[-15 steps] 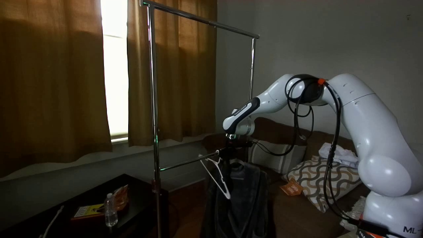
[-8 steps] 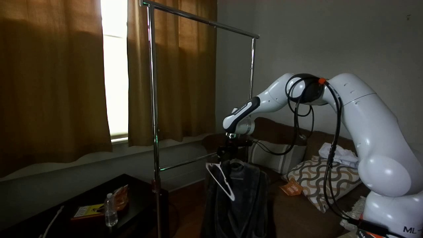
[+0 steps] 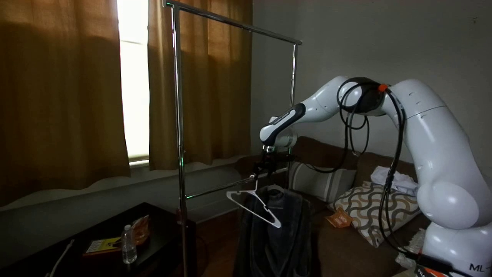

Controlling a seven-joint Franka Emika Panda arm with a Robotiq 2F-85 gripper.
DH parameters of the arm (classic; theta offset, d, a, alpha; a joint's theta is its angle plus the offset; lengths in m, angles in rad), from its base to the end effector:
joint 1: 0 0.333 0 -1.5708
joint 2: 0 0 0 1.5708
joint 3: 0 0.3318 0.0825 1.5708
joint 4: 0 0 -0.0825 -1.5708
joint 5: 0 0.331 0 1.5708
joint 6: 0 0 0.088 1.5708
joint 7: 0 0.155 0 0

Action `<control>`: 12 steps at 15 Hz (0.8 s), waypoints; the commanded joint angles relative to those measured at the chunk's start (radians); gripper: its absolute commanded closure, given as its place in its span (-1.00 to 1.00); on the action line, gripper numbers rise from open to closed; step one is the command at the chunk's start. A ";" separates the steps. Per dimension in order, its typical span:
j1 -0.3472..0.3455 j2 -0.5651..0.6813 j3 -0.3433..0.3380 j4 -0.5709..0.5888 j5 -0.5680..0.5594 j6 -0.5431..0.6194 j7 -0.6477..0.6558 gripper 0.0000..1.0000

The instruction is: Remove the white coat hanger from the top railing and hang it on the bottom railing

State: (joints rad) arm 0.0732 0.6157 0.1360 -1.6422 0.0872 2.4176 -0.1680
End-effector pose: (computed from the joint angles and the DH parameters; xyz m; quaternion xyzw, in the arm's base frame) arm 0.6661 0.1322 0.2745 -0.9842 -0.1414 -0.0800 0.0711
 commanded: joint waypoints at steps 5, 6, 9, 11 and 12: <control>0.030 -0.202 -0.029 -0.119 -0.065 -0.104 0.083 -1.00; 0.034 -0.222 -0.033 -0.122 -0.076 -0.125 0.094 -1.00; 0.051 -0.290 -0.058 -0.149 -0.163 -0.155 0.135 -1.00; 0.056 -0.331 -0.066 -0.168 -0.212 -0.154 0.160 -1.00; 0.057 -0.350 -0.068 -0.177 -0.228 -0.150 0.173 -1.00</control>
State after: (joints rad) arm 0.1066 0.3523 0.0951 -1.7442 -0.0773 2.2744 -0.0491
